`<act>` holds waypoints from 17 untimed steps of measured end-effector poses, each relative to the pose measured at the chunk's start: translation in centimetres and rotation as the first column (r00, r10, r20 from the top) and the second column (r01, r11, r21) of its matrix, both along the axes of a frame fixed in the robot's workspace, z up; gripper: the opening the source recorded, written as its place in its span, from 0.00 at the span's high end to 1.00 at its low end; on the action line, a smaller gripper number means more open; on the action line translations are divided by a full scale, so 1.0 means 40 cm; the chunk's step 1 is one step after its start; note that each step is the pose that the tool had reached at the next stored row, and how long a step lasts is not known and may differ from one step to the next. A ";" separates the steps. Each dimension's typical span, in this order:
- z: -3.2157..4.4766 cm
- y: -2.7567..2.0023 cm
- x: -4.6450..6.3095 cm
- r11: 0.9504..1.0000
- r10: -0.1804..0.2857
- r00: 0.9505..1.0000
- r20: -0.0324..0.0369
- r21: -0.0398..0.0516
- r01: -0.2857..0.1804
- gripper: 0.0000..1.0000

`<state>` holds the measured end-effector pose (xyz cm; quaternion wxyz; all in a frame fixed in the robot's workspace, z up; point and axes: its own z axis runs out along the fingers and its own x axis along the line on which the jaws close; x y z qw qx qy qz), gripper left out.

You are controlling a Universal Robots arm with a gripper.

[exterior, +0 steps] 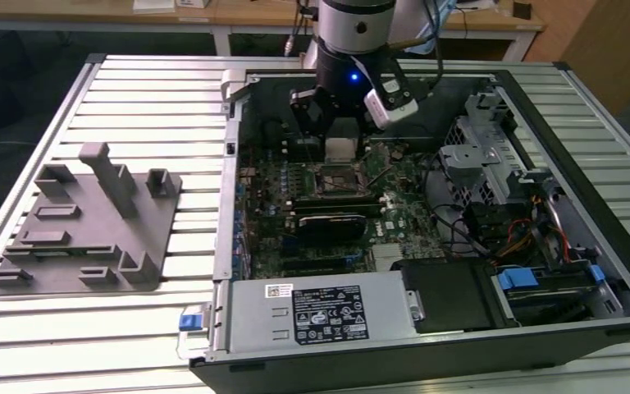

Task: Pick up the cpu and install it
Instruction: 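Pick up the cpu and move it towards the insertion slot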

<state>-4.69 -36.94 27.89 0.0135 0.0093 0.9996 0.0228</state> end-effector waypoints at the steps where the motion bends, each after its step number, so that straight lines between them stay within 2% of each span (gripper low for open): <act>1: -0.004 0.002 0.001 1.000 0.000 1.000 0.000 0.000 0.000 0.46; 7: -0.031 0.008 0.010 1.000 0.000 1.000 -0.001 0.000 0.000 0.46; 17: -0.065 0.011 0.024 1.000 0.000 1.000 -0.004 0.000 0.000 0.46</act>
